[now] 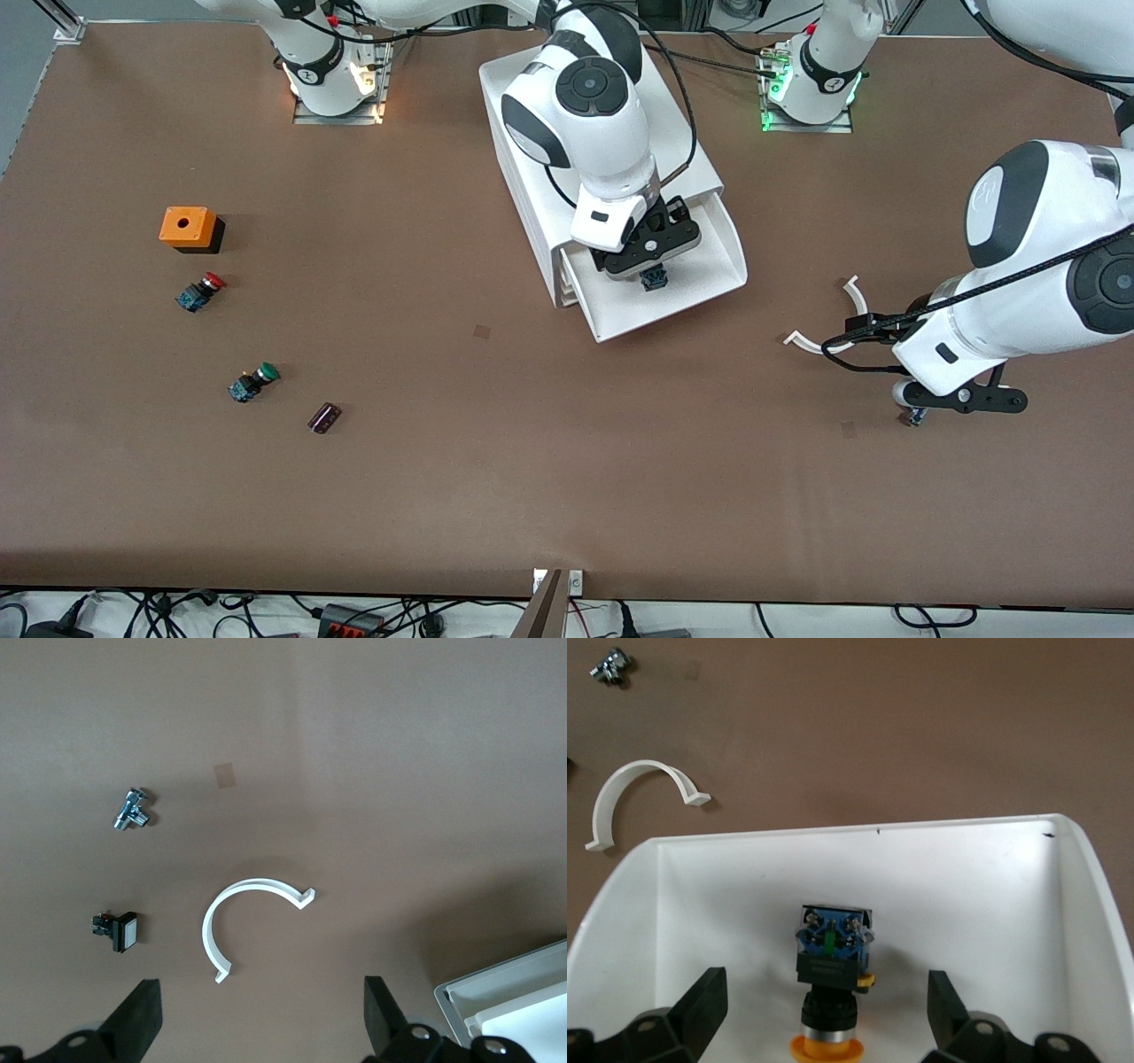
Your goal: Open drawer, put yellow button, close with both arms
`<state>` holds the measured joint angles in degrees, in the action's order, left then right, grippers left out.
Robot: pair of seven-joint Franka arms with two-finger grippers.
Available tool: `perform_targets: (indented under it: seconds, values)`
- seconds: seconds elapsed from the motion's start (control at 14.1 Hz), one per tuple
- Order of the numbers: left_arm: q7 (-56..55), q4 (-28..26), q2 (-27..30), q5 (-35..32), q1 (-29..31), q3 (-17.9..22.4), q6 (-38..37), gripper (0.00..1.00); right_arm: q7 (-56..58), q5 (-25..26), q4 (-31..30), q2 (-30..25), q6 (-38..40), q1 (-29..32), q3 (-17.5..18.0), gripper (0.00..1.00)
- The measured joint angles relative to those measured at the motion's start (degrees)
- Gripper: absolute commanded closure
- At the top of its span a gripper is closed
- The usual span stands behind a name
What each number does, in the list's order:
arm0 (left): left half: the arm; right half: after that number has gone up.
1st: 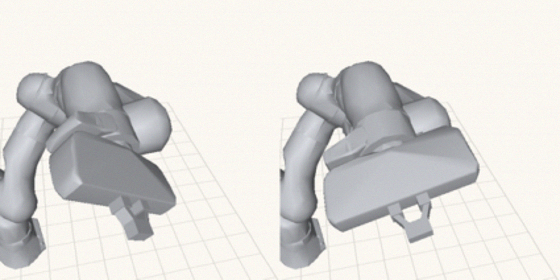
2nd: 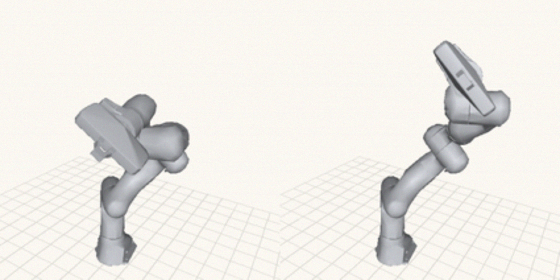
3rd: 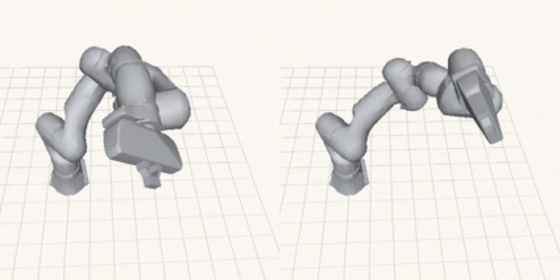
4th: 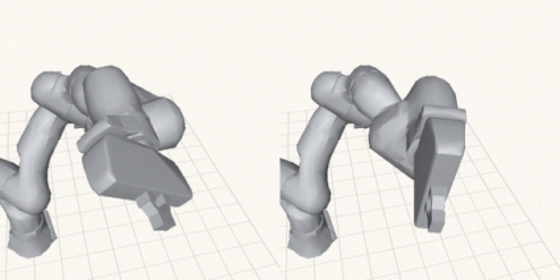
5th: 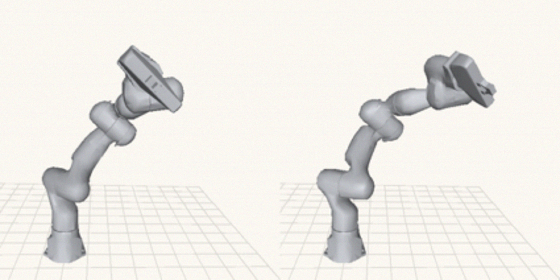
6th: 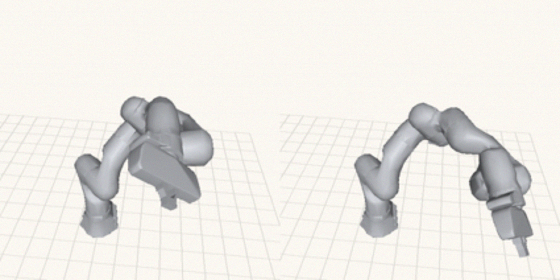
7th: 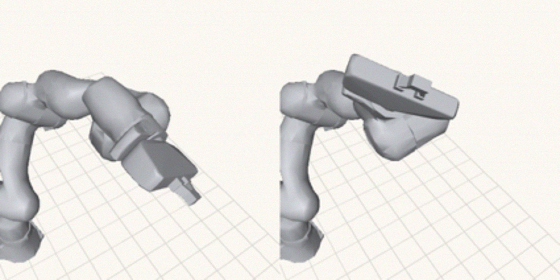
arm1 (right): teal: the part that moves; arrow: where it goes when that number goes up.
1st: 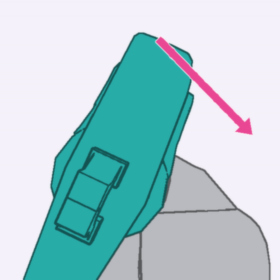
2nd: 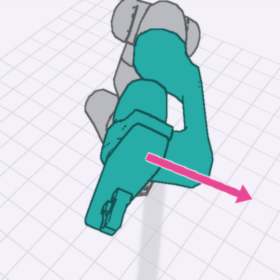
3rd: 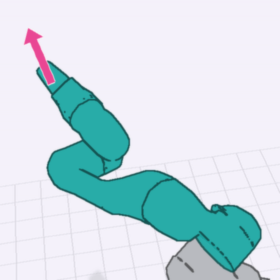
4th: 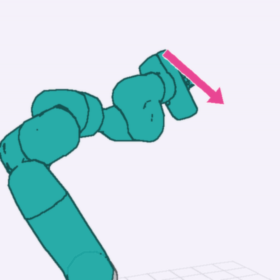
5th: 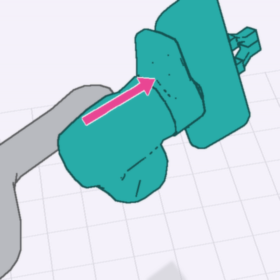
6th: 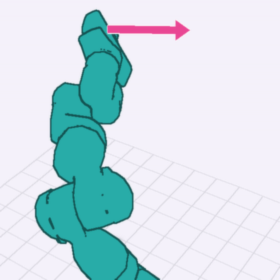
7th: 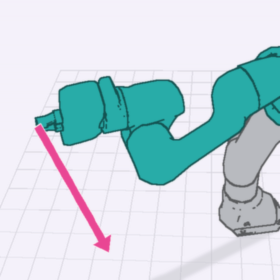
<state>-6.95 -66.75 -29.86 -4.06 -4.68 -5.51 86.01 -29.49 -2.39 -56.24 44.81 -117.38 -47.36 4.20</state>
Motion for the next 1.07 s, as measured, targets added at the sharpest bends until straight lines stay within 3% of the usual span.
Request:
perform_targets:
  seconds: [0.36,0.71,1.07]
  values:
    - [-8.03,0.15,0.0,2.51,-0.47,-0.51,1.7,0.0,-0.58,0.02,3.28,-0.42,1.3,0.3,-3.02,0.0]
    - [-22.09,-0.24,-0.27,3.96,-4.67,-0.93,7.76,0.0,0.44,0.04,3.98,-2.46,10.51,1.49,-9.48,0.0]
    - [-34.39,-6.01,-1.69,4.51,-10.55,-1.14,17.98,0.0,3.4,0.13,3.95,-2.74,17.23,6.71,-13.17,0.0]
